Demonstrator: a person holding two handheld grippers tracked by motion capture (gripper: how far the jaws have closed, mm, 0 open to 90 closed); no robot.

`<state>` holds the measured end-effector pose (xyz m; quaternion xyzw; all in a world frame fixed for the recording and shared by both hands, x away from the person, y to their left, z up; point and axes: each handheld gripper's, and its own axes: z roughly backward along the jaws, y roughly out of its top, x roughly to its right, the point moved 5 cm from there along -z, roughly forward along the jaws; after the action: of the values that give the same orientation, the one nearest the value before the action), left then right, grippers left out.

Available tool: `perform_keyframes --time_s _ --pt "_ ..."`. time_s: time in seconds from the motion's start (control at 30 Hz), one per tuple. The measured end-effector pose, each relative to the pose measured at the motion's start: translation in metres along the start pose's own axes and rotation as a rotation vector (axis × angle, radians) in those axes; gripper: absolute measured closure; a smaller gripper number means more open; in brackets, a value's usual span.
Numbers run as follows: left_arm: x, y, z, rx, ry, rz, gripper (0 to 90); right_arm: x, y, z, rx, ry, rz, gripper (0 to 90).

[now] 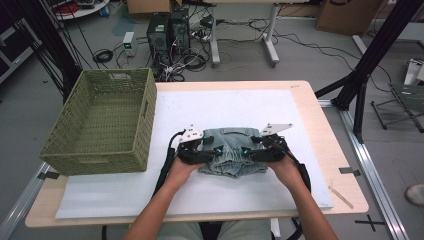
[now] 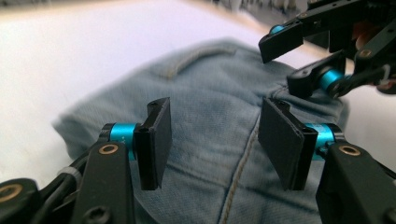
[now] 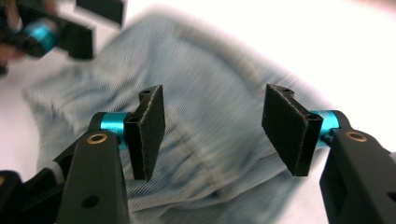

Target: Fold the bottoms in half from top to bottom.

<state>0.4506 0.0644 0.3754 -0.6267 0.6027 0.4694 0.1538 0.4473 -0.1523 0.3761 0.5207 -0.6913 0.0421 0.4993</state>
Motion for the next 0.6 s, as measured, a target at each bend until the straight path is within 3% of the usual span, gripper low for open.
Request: perform_keyframes --time_s 0.03,0.1,0.23,0.43,0.6 --pt "0.0 -0.006 -0.003 -0.029 -0.008 0.017 44.2 -0.001 -0.004 -0.006 -0.043 -0.005 0.022 42.6" --pt "0.002 -0.01 -0.004 -0.039 -0.006 0.0 44.4 -0.002 -0.011 -0.011 -0.061 0.01 0.025 44.8" --pt "0.005 -0.014 -0.004 -0.063 -0.02 -0.013 44.3 -0.001 -0.019 -0.009 -0.064 0.05 0.0 45.6" --pt "0.011 -0.021 0.0 -0.085 -0.042 -0.001 44.7 -0.005 -0.022 -0.006 -0.083 0.051 0.004 46.2" --pt "0.01 -0.018 0.005 -0.063 -0.05 0.006 44.4 -0.007 -0.022 -0.002 -0.067 0.047 0.01 46.2"
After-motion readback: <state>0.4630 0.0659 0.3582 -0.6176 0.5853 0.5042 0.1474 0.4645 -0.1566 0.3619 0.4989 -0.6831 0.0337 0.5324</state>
